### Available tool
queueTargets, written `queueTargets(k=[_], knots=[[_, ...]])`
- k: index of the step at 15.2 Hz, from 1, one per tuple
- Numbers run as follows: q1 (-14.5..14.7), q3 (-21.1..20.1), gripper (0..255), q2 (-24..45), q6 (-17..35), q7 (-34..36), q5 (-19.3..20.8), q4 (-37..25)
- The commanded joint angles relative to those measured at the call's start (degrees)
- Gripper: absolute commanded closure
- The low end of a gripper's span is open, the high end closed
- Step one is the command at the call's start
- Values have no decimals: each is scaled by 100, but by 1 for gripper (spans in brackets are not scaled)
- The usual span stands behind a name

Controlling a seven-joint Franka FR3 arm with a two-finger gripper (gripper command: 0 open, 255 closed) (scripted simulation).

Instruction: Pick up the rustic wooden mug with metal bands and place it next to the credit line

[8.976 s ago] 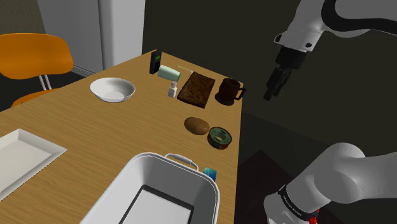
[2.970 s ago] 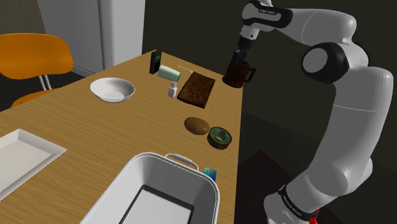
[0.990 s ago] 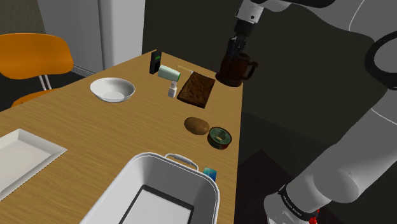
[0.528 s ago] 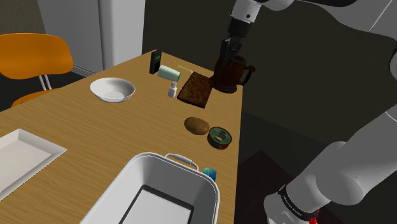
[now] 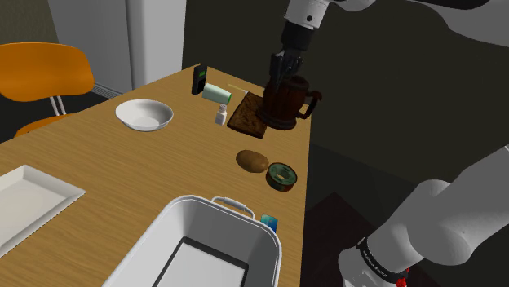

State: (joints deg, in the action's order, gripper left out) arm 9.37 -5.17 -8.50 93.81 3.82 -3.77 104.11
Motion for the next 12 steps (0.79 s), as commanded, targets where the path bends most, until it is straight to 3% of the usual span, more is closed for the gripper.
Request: queueTargets(k=[1,8,12], knots=[[133,-175,255,-61,6,311,-40,36],[541,-748,255,-80,64,1272,-156,45],[571,-788,255,-99,301,1316,-170,296]])
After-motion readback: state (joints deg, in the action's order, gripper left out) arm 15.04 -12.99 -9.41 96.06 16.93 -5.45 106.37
